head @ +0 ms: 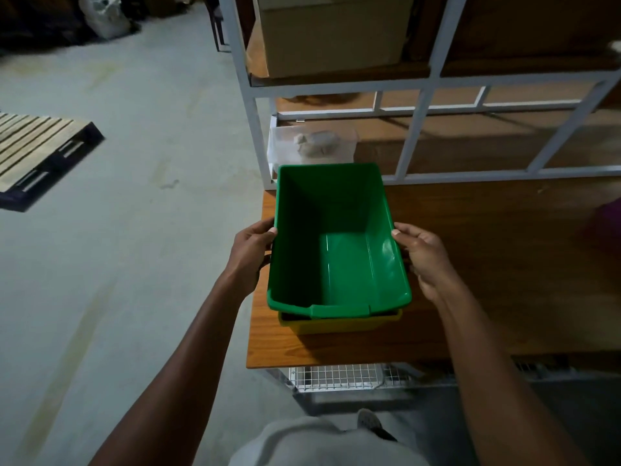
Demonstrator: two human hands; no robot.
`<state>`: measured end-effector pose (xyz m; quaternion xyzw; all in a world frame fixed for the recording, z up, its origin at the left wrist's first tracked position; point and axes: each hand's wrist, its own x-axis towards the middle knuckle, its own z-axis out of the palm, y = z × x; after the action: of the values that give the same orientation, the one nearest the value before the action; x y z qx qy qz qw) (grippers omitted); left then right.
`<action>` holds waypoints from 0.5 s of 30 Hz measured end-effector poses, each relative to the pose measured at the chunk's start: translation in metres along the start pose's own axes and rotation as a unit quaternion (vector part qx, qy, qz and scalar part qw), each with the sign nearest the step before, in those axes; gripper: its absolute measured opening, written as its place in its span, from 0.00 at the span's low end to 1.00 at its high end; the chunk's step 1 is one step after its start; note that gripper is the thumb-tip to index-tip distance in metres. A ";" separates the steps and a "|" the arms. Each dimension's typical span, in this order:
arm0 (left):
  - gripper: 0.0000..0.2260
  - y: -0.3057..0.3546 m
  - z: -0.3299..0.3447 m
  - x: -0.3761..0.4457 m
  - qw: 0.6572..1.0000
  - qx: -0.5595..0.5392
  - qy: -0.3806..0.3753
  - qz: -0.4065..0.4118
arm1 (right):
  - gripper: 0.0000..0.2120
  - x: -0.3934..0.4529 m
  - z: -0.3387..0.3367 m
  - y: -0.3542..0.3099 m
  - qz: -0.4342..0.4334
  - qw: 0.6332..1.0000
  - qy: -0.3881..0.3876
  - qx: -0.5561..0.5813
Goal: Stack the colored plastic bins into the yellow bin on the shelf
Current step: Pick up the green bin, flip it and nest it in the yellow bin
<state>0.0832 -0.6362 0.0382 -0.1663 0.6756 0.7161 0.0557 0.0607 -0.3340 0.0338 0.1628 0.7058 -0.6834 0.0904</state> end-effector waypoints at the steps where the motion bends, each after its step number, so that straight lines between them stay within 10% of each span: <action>1: 0.20 -0.003 0.000 0.000 1.000 0.004 0.001 -0.002 | 0.16 0.002 0.000 0.003 0.003 1.000 -0.002 -0.003; 15: 0.18 -0.029 0.010 0.002 1.000 -0.013 0.016 -0.016 | 0.17 0.018 -0.006 0.028 0.018 0.999 -0.016 -0.035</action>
<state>0.0885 -0.6243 0.0100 -0.1897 0.6644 0.7209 0.0544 0.0542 -0.3256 0.0019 0.1614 0.7250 -0.6587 0.1198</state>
